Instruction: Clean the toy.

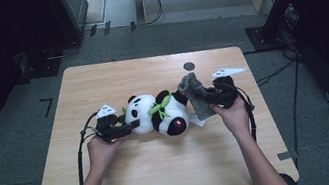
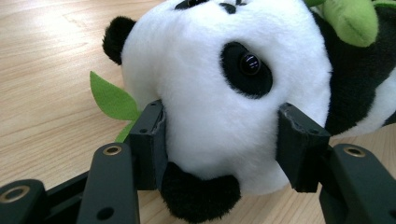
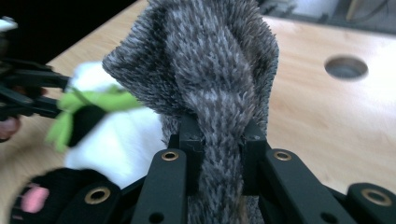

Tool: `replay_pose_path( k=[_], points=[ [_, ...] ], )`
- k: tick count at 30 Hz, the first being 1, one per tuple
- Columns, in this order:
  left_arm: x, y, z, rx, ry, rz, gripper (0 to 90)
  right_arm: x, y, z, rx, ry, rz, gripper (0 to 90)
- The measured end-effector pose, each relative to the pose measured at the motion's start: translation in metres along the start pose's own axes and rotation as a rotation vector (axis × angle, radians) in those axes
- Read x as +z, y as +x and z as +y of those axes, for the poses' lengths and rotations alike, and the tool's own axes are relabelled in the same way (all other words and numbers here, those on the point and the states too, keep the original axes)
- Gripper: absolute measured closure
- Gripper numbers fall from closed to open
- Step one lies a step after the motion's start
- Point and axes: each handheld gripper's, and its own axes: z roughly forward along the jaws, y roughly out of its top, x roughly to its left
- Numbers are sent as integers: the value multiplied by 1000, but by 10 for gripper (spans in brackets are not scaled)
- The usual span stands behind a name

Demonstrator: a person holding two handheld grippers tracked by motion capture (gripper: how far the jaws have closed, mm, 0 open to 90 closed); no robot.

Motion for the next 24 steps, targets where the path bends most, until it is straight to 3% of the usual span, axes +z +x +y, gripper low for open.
replay_pose_path(
  k=[7, 11, 14, 16, 24],
  points=[
    [0, -1, 0, 3, 0, 6, 423, 5, 26, 10, -69, -6, 39, 779],
    [0, -3, -1, 4, -4, 10, 423, 16, 41, 14, -114, 0, 65, 778],
    [1, -4, -2, 10, -10, 14, 424, 22, 46, 15, -122, 7, 80, 778],
    [1, -5, -3, 10, -14, 17, 424, 32, 55, 14, -147, 34, 98, 776],
    [1, -6, -4, 12, -13, 21, 424, 53, 59, 4, -194, 101, 80, 752]
  ],
)
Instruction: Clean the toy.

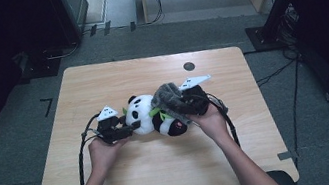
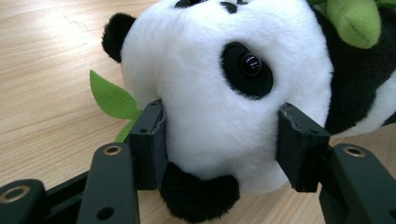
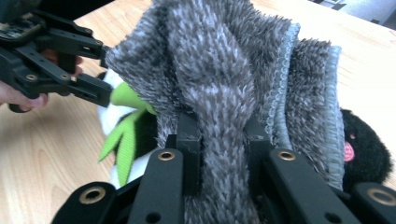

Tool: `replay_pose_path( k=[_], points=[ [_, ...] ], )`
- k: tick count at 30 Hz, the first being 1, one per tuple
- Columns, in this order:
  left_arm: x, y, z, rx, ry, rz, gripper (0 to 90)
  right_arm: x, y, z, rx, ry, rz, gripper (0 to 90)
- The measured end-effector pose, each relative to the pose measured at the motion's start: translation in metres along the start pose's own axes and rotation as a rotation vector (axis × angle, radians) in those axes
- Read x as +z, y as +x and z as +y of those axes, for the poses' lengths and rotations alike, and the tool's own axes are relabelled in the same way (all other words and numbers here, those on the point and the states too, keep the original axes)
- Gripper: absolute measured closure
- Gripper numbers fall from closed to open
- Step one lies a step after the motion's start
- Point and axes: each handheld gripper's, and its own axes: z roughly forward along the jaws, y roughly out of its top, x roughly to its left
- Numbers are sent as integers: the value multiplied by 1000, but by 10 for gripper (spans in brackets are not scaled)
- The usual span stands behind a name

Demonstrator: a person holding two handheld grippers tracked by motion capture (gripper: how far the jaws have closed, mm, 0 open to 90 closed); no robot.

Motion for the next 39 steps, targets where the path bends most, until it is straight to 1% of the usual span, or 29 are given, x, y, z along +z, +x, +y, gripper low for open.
replay_pose_path(
  k=[2, 3, 5, 6, 8, 12, 14, 19, 21, 24, 25, 31, 36, 37, 39],
  points=[
    [0, 0, 0, 3, 1, 0, 424, 1, -3, -3, 19, -9, 5, 731],
    [0, 0, 0, 4, 1, 0, 424, 1, -4, -4, 23, 3, 6, 731],
    [0, -1, 1, 4, 2, 2, 424, 1, -5, -5, 7, -2, 0, 738],
    [0, -1, 1, 4, 4, 2, 425, 2, -6, -9, -22, -6, -14, 756],
    [0, -1, 2, 5, 7, 5, 425, 2, -6, -10, -22, -9, -15, 758],
    [0, -2, 2, 6, 18, 7, 426, 1, -9, -13, 2, -9, 10, 764],
    [0, -2, 2, 9, 18, 7, 425, -1, -12, -18, 19, -16, 25, 765],
    [0, -1, 2, 8, 18, 5, 424, -6, -18, -26, 39, -16, 38, 768],
    [0, -1, 2, 7, 18, 3, 424, -6, -19, -30, 37, -26, 39, 770],
    [0, -1, 2, 4, 18, 2, 424, -8, -20, -33, 48, -26, 40, 770],
    [0, -1, 2, 3, 18, 2, 424, -8, -20, -34, 45, -28, 38, 771],
    [0, 0, 2, -5, 18, -2, 425, -10, -22, -37, 55, -21, 35, 771],
    [1, 1, 3, -10, 21, -6, 425, -13, -26, -44, 73, -18, 28, 774],
    [1, 1, 3, -13, 22, -7, 424, -14, -28, -48, 79, -13, 17, 775],
    [1, 2, 4, -16, 21, -10, 424, -15, -30, -52, 92, -5, 11, 774]
  ],
)
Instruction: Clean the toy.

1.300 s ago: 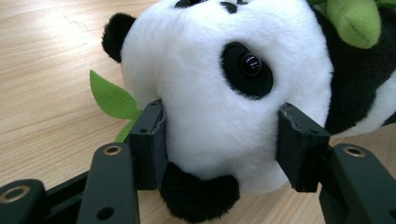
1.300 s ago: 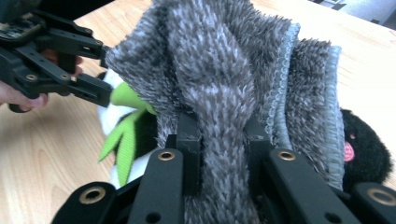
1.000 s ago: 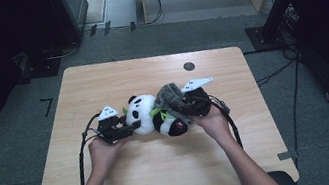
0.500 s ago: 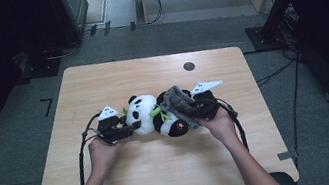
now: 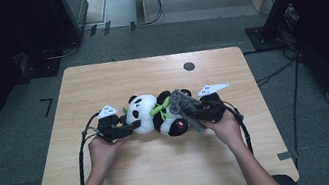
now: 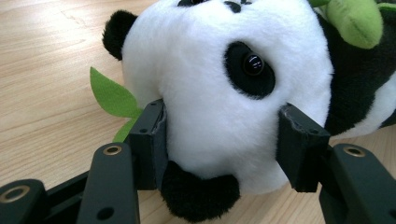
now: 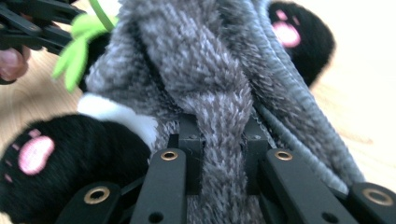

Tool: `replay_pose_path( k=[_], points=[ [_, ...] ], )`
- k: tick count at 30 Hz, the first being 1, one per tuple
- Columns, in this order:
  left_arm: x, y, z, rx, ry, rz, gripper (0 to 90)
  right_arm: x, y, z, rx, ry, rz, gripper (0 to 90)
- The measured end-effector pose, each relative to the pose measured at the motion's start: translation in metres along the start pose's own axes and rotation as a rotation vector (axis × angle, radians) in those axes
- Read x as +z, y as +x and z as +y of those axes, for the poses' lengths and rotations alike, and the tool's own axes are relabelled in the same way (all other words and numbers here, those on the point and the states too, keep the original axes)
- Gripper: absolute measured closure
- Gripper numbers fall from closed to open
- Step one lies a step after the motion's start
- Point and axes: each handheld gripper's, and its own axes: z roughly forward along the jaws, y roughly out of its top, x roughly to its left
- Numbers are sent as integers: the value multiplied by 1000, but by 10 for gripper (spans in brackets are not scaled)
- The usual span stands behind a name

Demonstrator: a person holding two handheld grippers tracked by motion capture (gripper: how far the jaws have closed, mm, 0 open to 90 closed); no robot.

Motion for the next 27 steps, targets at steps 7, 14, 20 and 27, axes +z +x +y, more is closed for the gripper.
replay_pose_path(
  k=[7, 14, 20, 27],
  points=[
    [1, 1, 1, 3, 1, -4, 423, -1, -7, -7, 53, 17, 0, 776],
    [2, 2, 3, 5, 4, -8, 423, 0, -12, -14, 68, 44, -24, 775],
    [2, 3, 4, 2, 5, -10, 423, 1, -18, -19, 89, 82, -35, 774],
    [1, 3, 4, 0, 6, -11, 423, 1, -25, -22, 89, 125, -85, 771]
  ],
)
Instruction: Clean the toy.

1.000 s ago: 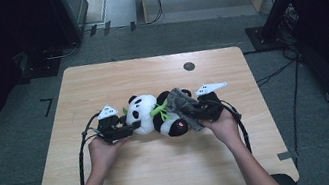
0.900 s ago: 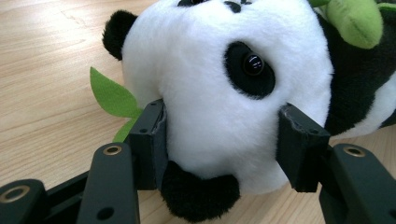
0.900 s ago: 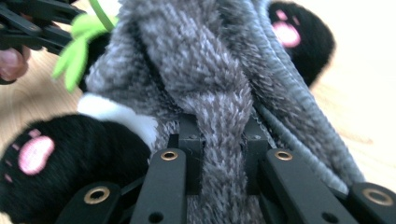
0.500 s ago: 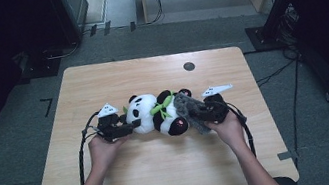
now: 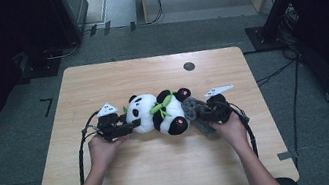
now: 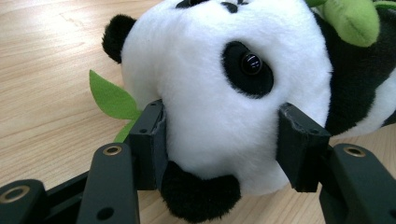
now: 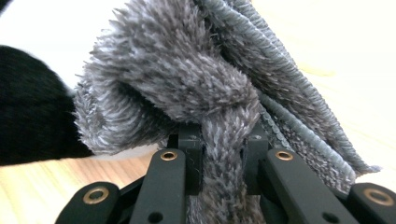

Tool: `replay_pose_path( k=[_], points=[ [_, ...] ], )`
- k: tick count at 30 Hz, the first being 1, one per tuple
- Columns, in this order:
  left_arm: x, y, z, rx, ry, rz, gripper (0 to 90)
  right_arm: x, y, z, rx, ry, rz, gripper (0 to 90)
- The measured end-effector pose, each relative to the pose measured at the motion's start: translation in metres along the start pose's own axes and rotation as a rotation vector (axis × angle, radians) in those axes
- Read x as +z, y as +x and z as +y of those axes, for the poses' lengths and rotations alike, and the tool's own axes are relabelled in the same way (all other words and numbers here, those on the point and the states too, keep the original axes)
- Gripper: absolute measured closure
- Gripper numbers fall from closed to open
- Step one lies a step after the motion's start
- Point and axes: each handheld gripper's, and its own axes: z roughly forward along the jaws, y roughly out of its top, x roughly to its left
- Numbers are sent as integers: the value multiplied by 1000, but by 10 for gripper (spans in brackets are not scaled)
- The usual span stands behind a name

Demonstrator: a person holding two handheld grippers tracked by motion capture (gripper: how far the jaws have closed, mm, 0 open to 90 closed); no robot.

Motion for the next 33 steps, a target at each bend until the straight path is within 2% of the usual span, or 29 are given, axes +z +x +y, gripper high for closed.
replay_pose_path(
  k=[4, 11, 13, 16, 17, 21, 28, 33],
  points=[
    [0, 0, 0, 0, 1, 0, 423, -1, -4, 0, 14, 11, -8, 771],
    [0, 0, 0, 2, 3, 1, 422, -6, -17, -3, 70, 8, -31, 771],
    [0, 0, 0, 2, 4, 1, 422, -9, -20, -3, 89, -3, -36, 772],
    [0, 0, 0, 3, 4, 2, 422, -19, -25, -1, 133, -73, -23, 775],
    [0, 0, 0, 4, 4, 3, 422, -22, -25, 0, 134, -89, -18, 776],
    [0, -1, 0, 4, 6, 5, 422, -28, -21, 7, 128, -128, -9, 777],
    [0, -1, -1, 6, -1, 7, 421, -47, 3, 31, 59, -227, 34, 784],
    [0, -2, -3, 5, -8, 13, 421, -44, 24, 45, 2, -229, 74, 785]
  ],
)
